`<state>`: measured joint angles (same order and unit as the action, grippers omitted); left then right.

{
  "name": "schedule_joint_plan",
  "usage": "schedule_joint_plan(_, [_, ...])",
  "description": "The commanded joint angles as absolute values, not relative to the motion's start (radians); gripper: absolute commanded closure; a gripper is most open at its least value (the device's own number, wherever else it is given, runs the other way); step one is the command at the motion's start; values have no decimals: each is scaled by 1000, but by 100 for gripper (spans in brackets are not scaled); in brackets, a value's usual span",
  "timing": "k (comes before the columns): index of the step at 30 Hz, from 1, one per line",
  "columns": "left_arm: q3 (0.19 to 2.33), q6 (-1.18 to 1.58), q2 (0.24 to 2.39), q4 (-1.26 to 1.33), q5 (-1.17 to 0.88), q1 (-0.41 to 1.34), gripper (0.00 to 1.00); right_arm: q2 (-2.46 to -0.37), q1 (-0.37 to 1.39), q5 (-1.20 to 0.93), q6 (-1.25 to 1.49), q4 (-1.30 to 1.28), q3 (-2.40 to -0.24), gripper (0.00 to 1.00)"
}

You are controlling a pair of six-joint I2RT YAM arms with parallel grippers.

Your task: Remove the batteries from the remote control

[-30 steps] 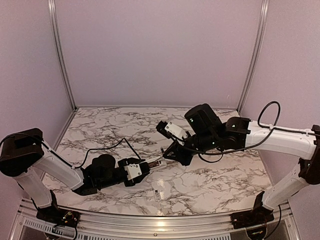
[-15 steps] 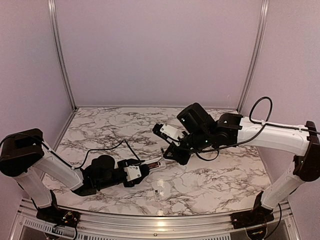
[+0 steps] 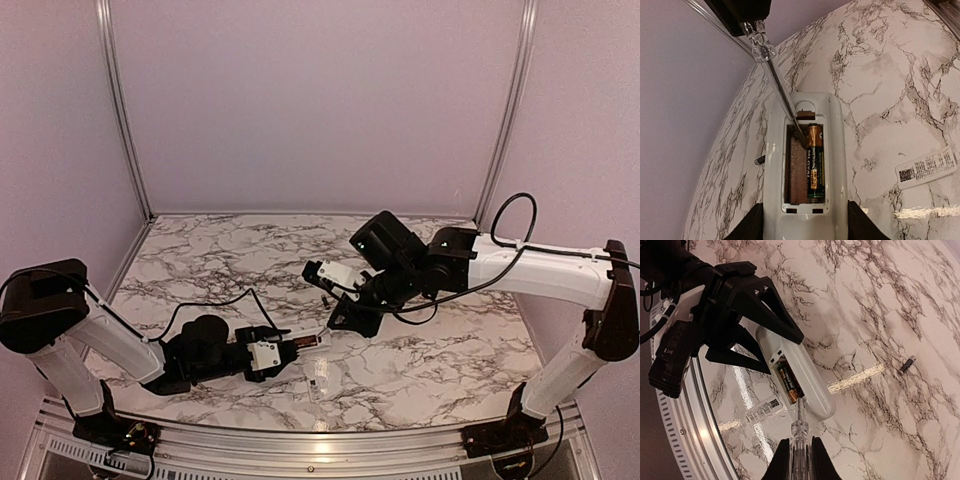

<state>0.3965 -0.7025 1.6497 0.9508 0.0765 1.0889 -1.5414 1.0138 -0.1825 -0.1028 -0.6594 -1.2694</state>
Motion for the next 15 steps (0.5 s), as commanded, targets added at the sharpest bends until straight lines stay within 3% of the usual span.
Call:
schedule_joint_plan(1, [393,-720,1649,1012,58,1097,100,-1556,1010,-237,-134,-724,-1297,100])
schedule_joint_plan(15, [358,-760,1667,1078,11,1098,100,-1587,1009,-357,-175,-711,-1273,100])
